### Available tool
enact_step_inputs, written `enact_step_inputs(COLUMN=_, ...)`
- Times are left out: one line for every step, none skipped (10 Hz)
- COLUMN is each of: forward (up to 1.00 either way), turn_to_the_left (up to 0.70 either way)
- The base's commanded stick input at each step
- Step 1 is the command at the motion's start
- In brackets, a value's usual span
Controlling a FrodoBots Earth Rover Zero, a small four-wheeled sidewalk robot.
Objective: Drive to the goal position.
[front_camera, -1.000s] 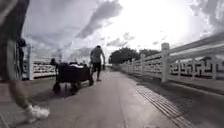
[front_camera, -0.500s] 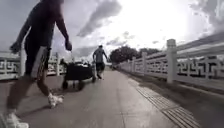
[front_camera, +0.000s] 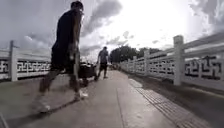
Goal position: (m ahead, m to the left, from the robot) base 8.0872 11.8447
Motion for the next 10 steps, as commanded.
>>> enact_step_inputs(forward=0.7, turn_to_the_left=0.0)
enact_step_inputs(forward=0.7, turn_to_the_left=0.0)
enact_step_inputs(forward=0.7, turn_to_the_left=0.0)
enact_step_inputs(forward=0.7, turn_to_the_left=0.0)
enact_step_inputs(forward=0.7, turn_to_the_left=0.0)
enact_step_inputs(forward=0.7, turn_to_the_left=0.0)
enact_step_inputs(forward=0.7, turn_to_the_left=0.0)
enact_step_inputs(forward=0.7, turn_to_the_left=0.0)
enact_step_inputs(forward=0.7, turn_to_the_left=0.0)
enact_step_inputs(forward=0.7, turn_to_the_left=0.0)
